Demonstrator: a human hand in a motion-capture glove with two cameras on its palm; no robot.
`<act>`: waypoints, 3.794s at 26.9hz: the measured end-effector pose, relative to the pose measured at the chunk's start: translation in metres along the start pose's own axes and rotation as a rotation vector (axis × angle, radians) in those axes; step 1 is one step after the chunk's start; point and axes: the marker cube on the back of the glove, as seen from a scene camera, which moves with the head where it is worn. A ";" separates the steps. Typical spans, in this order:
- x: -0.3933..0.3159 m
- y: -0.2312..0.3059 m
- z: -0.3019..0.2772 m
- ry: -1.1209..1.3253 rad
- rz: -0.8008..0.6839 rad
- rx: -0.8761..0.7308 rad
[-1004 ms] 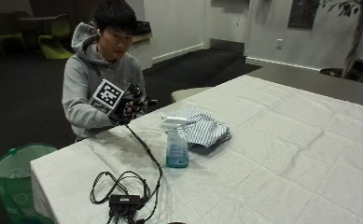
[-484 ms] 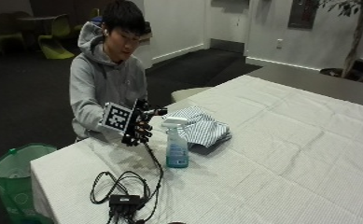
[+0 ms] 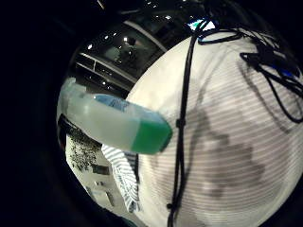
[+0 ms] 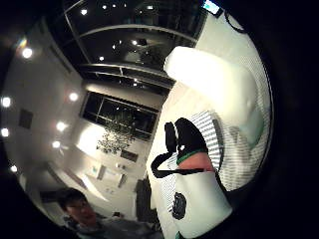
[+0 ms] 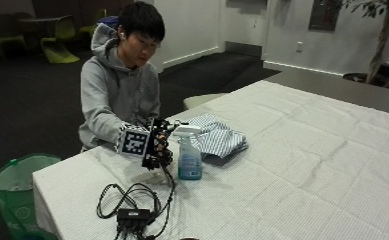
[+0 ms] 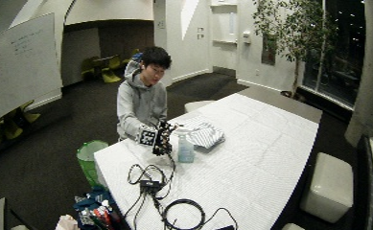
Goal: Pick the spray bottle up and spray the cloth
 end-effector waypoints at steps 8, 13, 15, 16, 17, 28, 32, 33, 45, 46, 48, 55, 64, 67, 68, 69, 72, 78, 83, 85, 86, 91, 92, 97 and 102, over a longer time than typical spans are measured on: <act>-0.003 -0.020 0.016 -0.085 0.096 0.038; -0.001 -0.033 0.026 -0.162 0.132 0.048; -0.002 -0.033 0.030 -0.199 0.139 0.050; -0.002 -0.033 0.032 -0.214 0.137 0.050; -0.002 -0.034 0.034 -0.224 0.134 0.049; -0.009 -0.051 0.058 -0.261 0.138 0.020; -0.010 -0.057 0.068 -0.290 0.131 0.003; -0.010 -0.059 0.069 -0.295 0.126 -0.003; -0.086 -0.077 0.056 0.007 -0.092 -0.315; -0.097 -0.075 0.055 0.063 -0.128 -0.365; -0.117 -0.069 0.053 0.167 -0.192 -0.449; -0.162 -0.045 0.055 0.496 -0.330 -0.632; -0.146 -0.004 0.093 0.825 -0.394 -0.793; -0.135 0.007 0.104 0.866 -0.395 -0.821; -0.133 0.010 0.107 0.878 -0.396 -0.827; -0.133 0.012 0.108 0.889 -0.399 -0.832; -0.140 0.013 0.106 0.910 -0.412 -0.826; -0.175 0.003 0.089 0.927 -0.449 -0.777; -0.184 0.003 0.086 0.942 -0.452 -0.769; -0.180 0.004 0.089 0.948 -0.447 -0.780; -0.176 0.005 0.092 0.953 -0.444 -0.787; -0.155 0.015 0.106 0.961 -0.419 -0.821; -0.152 0.016 0.108 0.954 -0.415 -0.825; -0.159 0.022 0.111 0.878 -0.420 -0.808; -0.198 0.027 0.106 0.628 -0.448 -0.733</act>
